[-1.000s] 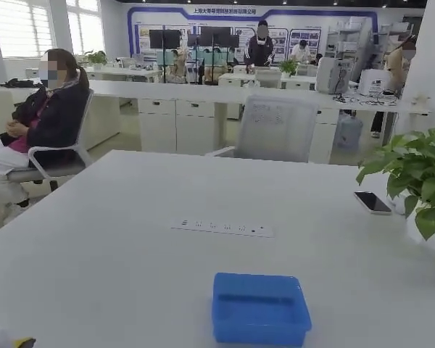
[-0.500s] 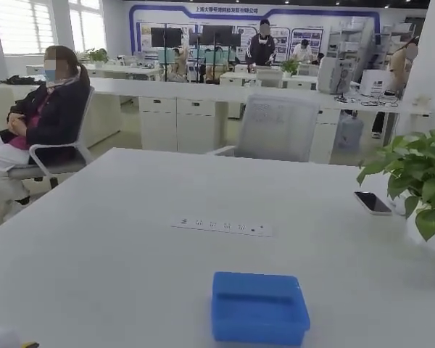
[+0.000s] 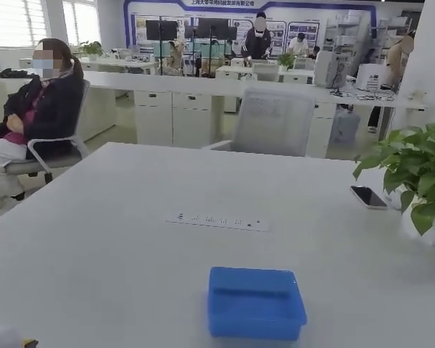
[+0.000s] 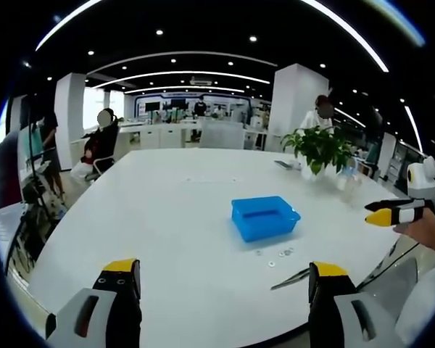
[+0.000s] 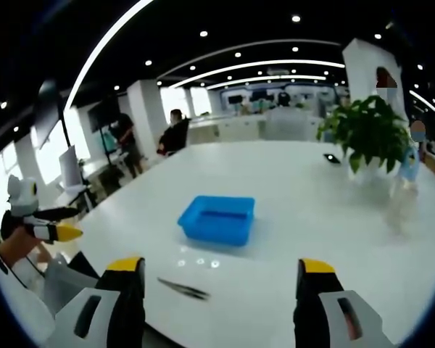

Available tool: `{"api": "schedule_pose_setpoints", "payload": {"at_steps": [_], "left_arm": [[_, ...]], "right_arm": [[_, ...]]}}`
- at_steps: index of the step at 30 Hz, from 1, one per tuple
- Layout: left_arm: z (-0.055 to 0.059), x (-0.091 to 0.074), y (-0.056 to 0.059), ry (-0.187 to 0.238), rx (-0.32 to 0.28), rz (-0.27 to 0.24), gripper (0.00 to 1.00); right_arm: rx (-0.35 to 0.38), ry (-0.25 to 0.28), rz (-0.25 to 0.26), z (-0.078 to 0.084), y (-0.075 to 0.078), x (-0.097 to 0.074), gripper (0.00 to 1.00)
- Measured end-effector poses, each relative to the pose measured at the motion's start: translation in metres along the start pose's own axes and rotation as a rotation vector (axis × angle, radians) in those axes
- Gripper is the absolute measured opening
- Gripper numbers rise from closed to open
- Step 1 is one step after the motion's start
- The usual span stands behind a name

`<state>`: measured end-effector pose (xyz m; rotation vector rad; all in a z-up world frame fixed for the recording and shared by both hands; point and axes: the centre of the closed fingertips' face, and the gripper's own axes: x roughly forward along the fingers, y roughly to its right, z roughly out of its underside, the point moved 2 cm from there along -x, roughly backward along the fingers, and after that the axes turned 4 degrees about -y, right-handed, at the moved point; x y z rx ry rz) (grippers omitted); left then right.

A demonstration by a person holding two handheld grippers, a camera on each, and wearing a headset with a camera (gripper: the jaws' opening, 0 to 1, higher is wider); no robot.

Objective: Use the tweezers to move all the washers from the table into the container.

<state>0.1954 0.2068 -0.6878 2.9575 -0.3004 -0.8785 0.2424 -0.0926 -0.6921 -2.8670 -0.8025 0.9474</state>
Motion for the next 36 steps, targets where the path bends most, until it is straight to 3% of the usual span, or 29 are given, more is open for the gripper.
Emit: {"api": "schedule_pose_setpoints", "payload": {"at_steps": [24, 30, 34, 36], "left_arm": [[0.000, 0.000, 0.006, -0.007, 0.007, 0.024, 0.96], [0.002, 0.007, 0.021, -0.018, 0.065, 0.101, 0.87], [0.011, 0.014, 0.034, -0.074, 0.129, 0.198, 0.70], [0.012, 0.018, 0.038, -0.080, 0.151, 0.226, 0.64]], "right_arm": [[-0.015, -0.003, 0.004, -0.002, -0.004, -0.002, 0.84], [-0.008, -0.010, 0.000, 0.001, -0.003, 0.001, 0.83], [-0.009, -0.019, 0.002, 0.004, -0.001, 0.003, 0.83], [-0.007, -0.026, -0.001, 0.005, -0.001, 0.004, 0.83]]}}
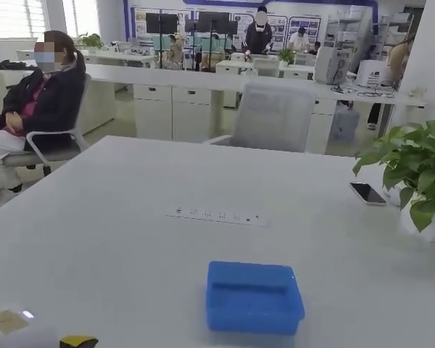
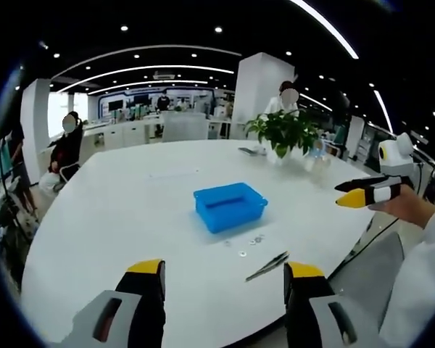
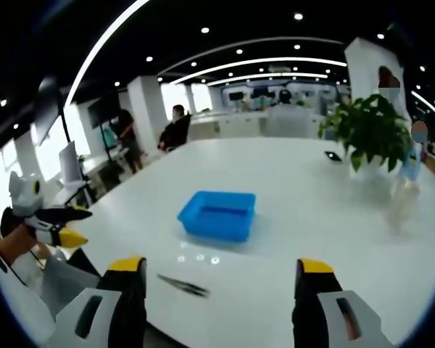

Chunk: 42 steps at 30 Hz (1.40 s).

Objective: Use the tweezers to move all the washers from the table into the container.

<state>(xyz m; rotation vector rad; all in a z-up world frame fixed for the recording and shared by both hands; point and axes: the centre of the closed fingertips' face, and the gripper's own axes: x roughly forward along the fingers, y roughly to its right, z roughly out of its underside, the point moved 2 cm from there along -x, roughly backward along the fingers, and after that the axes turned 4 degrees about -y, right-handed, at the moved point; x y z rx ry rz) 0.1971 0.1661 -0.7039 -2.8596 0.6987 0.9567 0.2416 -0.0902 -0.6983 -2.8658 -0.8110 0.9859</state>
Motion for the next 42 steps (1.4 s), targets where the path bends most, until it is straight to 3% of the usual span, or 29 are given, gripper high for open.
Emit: {"api": "schedule_pose_setpoints", "payload": {"at_steps": [6, 12, 15, 18, 23, 26, 30, 39, 42], "left_arm": [[0.003, 0.016, 0.016, -0.071, 0.079, 0.111, 0.47], [0.011, 0.045, 0.021, -0.144, 0.217, 0.151, 0.31], [0.017, 0.060, 0.023, -0.162, 0.221, 0.173, 0.24], [0.025, 0.074, 0.028, -0.193, 0.203, 0.226, 0.19], [0.035, 0.093, 0.029, -0.237, 0.290, 0.254, 0.16], [0.041, 0.104, 0.029, -0.256, 0.298, 0.271, 0.14], [0.051, 0.116, 0.030, -0.293, 0.351, 0.297, 0.14], [0.065, 0.137, 0.030, -0.301, 0.339, 0.333, 0.09], [0.072, 0.139, 0.032, -0.322, 0.385, 0.344, 0.08]], "right_arm": [[0.010, -0.009, -0.003, 0.003, 0.001, 0.003, 0.83], [0.026, -0.022, -0.003, 0.007, 0.004, 0.005, 0.83], [0.029, -0.033, 0.000, 0.008, 0.006, 0.007, 0.83], [0.032, -0.043, -0.002, 0.010, 0.007, 0.009, 0.83], [0.025, -0.065, -0.008, 0.012, 0.006, 0.013, 0.83], [0.027, -0.071, -0.011, 0.012, 0.006, 0.015, 0.83], [0.030, -0.070, -0.017, 0.010, 0.006, 0.016, 0.83], [0.012, -0.102, -0.021, 0.013, 0.005, 0.019, 0.83], [0.007, -0.112, -0.026, 0.014, 0.004, 0.021, 0.83]]}}
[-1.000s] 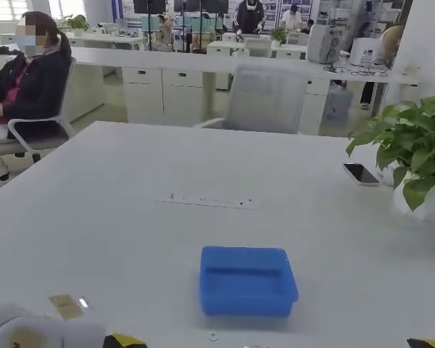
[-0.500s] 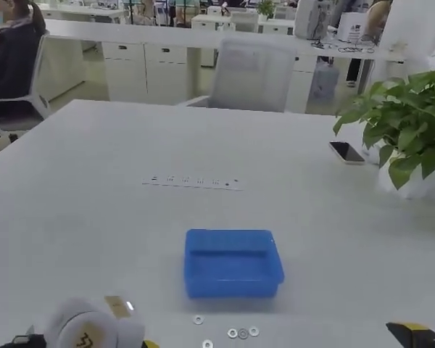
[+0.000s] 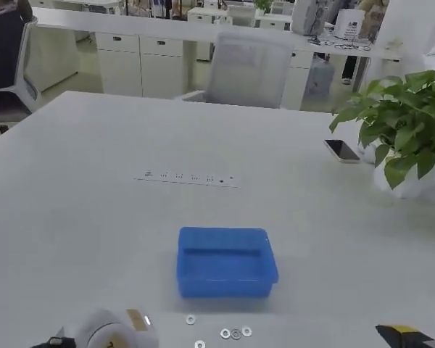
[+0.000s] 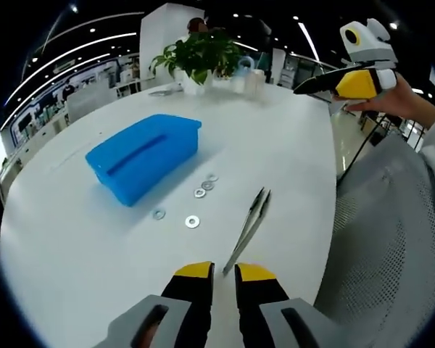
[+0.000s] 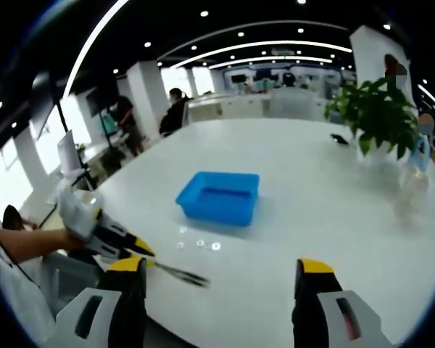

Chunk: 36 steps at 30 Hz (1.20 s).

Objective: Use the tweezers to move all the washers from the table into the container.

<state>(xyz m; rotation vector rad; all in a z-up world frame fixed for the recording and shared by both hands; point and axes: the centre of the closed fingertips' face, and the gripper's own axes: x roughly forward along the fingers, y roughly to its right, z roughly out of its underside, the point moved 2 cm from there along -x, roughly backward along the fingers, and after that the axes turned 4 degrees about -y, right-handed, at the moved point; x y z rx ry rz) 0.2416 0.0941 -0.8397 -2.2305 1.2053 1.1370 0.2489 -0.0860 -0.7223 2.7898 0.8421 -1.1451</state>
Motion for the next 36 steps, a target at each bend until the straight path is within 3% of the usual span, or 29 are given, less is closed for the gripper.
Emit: {"api": "schedule_pose_setpoints", "payload": {"at_steps": [5, 6, 8, 15, 20, 24, 29, 36], "left_arm": [[0.004, 0.009, 0.002, -0.029, 0.055, 0.009, 0.01], [0.001, 0.009, 0.003, -0.012, 0.074, 0.016, 0.00], [0.001, 0.010, 0.003, -0.021, 0.076, 0.023, 0.00], [0.001, 0.001, 0.015, -0.024, 0.141, 0.030, 0.00], [-0.007, -0.012, 0.022, -0.019, 0.179, 0.022, 0.00], [-0.020, -0.026, 0.026, 0.025, 0.185, 0.009, 0.00], [-0.036, -0.046, 0.028, 0.069, 0.189, -0.015, 0.00], [-0.055, -0.064, 0.029, 0.119, 0.167, -0.015, 0.00]], "right_arm": [[0.015, 0.011, -0.014, -0.002, -0.003, 0.003, 0.83], [0.016, 0.012, -0.015, -0.002, -0.003, 0.003, 0.83], [0.010, 0.011, -0.021, -0.002, -0.005, 0.004, 0.83], [-0.010, 0.021, -0.032, -0.006, -0.012, 0.002, 0.82], [-0.019, 0.014, -0.045, -0.003, -0.016, 0.002, 0.80], [-0.029, 0.019, -0.063, -0.004, -0.022, 0.001, 0.76], [-0.078, 0.000, -0.107, 0.000, -0.031, 0.002, 0.63], [-0.243, -0.061, -0.109, 0.009, -0.042, 0.010, 0.51]]}}
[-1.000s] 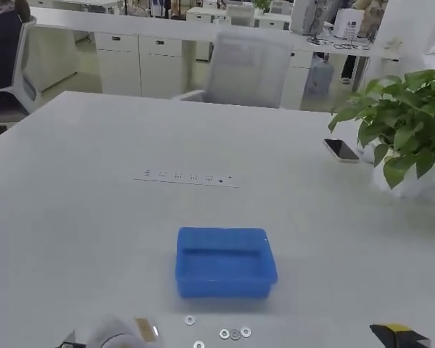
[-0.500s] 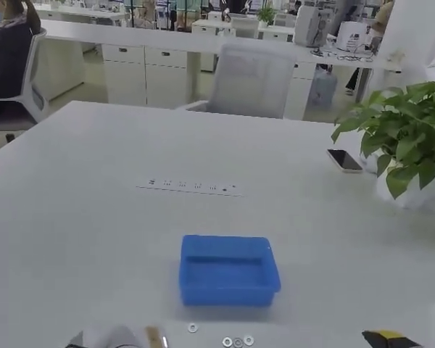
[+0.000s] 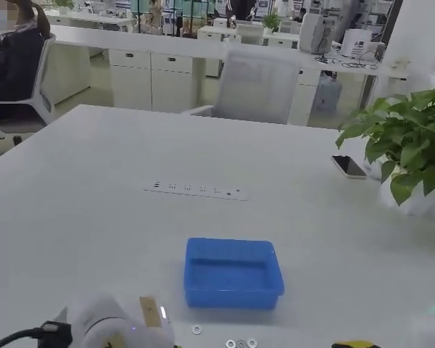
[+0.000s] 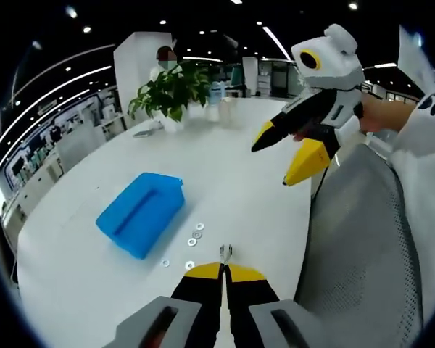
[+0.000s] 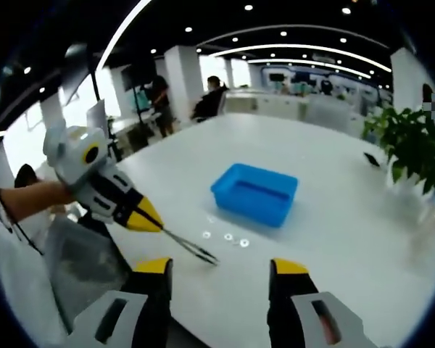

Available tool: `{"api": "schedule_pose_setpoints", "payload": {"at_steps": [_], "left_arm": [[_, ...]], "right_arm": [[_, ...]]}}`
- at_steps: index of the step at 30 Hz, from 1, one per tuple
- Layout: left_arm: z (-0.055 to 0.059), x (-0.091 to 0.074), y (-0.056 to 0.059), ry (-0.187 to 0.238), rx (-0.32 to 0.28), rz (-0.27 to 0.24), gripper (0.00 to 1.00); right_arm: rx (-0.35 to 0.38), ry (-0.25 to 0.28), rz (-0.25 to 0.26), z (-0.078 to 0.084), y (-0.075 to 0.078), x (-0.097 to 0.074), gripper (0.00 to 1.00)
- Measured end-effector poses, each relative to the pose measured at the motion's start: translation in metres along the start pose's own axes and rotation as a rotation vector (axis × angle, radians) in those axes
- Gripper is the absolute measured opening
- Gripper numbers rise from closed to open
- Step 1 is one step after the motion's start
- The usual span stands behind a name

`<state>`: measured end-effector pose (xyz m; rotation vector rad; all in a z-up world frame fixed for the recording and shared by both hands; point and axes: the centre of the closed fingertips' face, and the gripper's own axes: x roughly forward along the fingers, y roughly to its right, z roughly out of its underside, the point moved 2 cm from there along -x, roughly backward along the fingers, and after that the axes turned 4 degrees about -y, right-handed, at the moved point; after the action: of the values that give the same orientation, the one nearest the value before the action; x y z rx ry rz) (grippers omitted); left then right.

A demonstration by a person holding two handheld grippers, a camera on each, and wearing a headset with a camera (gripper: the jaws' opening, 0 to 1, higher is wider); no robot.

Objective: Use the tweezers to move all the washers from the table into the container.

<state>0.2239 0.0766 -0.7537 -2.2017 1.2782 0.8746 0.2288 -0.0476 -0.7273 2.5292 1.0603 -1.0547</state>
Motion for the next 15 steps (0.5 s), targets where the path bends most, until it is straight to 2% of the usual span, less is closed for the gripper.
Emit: {"api": "schedule_pose_setpoints", "payload": {"at_steps": [2, 7, 9, 12, 15], "left_arm": [[-0.005, -0.003, -0.001, 0.012, 0.006, -0.007, 0.00], [-0.016, -0.011, -0.003, 0.029, 0.027, -0.021, 0.00], [-0.020, -0.014, -0.003, 0.030, 0.045, -0.028, 0.00], [-0.024, -0.018, -0.004, 0.030, 0.072, -0.040, 0.00], [-0.029, -0.022, -0.003, 0.032, 0.090, -0.046, 0.00]], "right_arm": [[-0.023, -0.021, -0.007, 0.003, -0.005, 0.003, 0.46], [-0.039, 0.002, -0.053, -0.001, -0.016, 0.006, 0.36], [-0.071, 0.007, -0.064, -0.003, -0.020, 0.008, 0.30], [-0.142, -0.017, -0.096, -0.003, -0.029, 0.015, 0.25], [-0.168, -0.028, -0.113, -0.003, -0.037, 0.020, 0.19]]}}
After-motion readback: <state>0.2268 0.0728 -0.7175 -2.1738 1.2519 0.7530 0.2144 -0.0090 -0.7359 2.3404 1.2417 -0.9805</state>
